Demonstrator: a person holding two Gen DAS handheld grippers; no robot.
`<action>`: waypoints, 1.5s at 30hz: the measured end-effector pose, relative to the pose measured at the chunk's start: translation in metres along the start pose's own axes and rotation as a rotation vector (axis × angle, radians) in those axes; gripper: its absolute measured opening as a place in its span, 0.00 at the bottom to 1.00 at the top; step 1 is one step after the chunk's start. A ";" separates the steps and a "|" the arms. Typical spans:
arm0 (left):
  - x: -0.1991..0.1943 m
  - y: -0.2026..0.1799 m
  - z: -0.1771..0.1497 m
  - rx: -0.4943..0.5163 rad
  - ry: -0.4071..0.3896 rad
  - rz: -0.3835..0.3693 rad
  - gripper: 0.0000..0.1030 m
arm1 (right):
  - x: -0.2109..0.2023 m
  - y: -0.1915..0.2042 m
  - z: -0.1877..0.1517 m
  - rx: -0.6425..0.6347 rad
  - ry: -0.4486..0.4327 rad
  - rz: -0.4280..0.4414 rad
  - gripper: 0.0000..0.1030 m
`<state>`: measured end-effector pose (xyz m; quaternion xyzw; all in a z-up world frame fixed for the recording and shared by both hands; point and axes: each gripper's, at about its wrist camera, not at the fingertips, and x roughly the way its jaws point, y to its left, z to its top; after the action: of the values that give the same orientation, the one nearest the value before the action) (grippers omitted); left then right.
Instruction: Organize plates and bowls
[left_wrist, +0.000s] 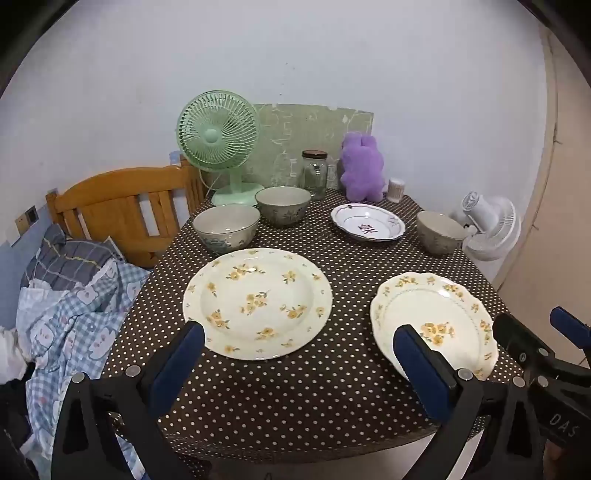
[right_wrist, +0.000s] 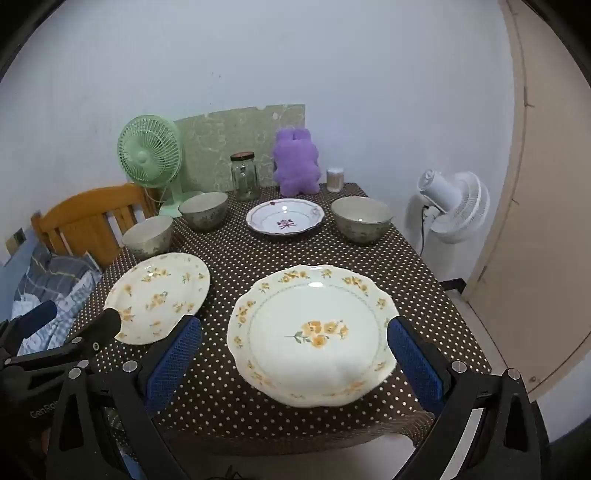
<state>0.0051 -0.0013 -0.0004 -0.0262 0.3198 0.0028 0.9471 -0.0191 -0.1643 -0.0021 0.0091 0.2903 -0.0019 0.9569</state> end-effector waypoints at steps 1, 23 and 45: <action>0.002 0.000 0.001 0.005 0.002 0.001 1.00 | 0.001 0.001 0.002 -0.002 -0.008 -0.004 0.98; -0.019 -0.002 0.002 0.000 -0.033 0.009 0.97 | -0.014 -0.003 0.002 0.015 -0.024 -0.012 0.98; -0.022 -0.008 -0.001 0.012 -0.019 0.010 0.96 | -0.018 -0.005 -0.001 0.015 -0.011 -0.017 0.98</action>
<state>-0.0134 -0.0093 0.0127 -0.0189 0.3108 0.0058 0.9503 -0.0348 -0.1689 0.0069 0.0135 0.2853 -0.0124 0.9583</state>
